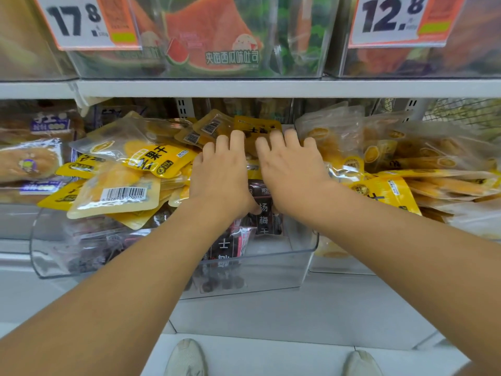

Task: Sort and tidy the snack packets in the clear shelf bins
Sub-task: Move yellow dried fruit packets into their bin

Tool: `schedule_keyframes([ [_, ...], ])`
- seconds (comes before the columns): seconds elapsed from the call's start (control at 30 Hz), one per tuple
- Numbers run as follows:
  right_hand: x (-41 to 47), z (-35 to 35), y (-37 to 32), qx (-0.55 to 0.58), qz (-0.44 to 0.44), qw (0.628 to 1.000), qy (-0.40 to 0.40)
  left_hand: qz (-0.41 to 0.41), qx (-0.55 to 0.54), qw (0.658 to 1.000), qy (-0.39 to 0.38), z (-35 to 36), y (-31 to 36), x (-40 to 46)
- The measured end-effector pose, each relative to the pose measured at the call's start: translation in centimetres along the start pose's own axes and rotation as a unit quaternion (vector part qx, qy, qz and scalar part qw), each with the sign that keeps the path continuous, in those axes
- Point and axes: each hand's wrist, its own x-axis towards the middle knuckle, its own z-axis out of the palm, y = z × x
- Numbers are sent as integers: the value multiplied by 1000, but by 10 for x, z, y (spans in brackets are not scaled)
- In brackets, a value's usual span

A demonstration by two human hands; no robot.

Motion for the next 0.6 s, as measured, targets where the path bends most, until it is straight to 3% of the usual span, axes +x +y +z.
schedule_keyframes([
  [0.1,2,0,0,0,6,998,-58,-5,43,999,-18,5,1,3],
  [0.2,2,-1,0,1,14,998,-66,-15,58,998,-23,8,4,6],
  [0.4,-24,-14,12,85,-43,995,10,0,46,999,-26,-3,7,4],
  [0.5,-56,-30,46,186,-10,981,48,17,-34,999,-11,-25,6,-3],
  [0.6,-80,-32,110,255,99,956,109,91,-179,979,30,-44,17,-13],
])
